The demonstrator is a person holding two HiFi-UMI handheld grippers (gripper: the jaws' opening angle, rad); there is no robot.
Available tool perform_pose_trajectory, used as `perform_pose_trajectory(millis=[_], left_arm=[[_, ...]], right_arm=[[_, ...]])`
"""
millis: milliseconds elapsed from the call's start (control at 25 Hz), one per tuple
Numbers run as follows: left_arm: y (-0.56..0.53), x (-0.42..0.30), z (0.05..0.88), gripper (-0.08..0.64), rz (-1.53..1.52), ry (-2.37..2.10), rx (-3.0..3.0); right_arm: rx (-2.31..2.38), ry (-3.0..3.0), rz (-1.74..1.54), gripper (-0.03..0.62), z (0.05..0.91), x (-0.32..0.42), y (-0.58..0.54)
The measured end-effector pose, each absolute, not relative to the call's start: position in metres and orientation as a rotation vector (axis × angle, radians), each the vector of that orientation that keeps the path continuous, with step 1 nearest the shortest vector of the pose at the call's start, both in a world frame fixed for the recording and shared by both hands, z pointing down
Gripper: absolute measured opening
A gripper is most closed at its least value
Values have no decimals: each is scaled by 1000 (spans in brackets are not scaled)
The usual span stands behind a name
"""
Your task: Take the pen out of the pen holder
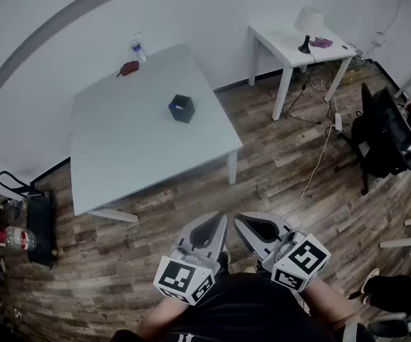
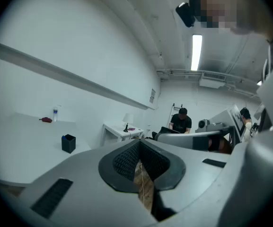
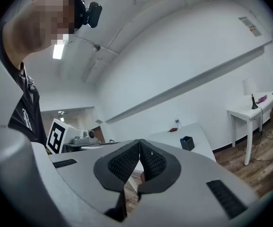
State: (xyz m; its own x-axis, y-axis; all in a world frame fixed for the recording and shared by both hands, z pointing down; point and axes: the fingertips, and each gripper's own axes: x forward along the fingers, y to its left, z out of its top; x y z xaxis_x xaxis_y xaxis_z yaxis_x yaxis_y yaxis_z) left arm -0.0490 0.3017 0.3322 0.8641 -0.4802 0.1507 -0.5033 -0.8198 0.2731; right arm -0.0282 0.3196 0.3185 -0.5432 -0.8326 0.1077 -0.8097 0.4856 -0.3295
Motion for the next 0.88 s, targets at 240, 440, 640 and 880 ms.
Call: perform_pose_trajectory(millis=[240,440,640,880], left_arm=[[219,-50,328,5,115,-705,2746],[168,-51,337,5,111,-692,2731],[134,-47,338,5,89,-692,2690],[94,-36,346,5,108,-749,2662]], right_arm=[[-1509,2639,-506,15,312,-35,241],[-1535,2628,-521,15,315,-41,195],[-1548,2631,-536,15,312,-35,165],[-1496,2647,-563,15,316,-21,124]])
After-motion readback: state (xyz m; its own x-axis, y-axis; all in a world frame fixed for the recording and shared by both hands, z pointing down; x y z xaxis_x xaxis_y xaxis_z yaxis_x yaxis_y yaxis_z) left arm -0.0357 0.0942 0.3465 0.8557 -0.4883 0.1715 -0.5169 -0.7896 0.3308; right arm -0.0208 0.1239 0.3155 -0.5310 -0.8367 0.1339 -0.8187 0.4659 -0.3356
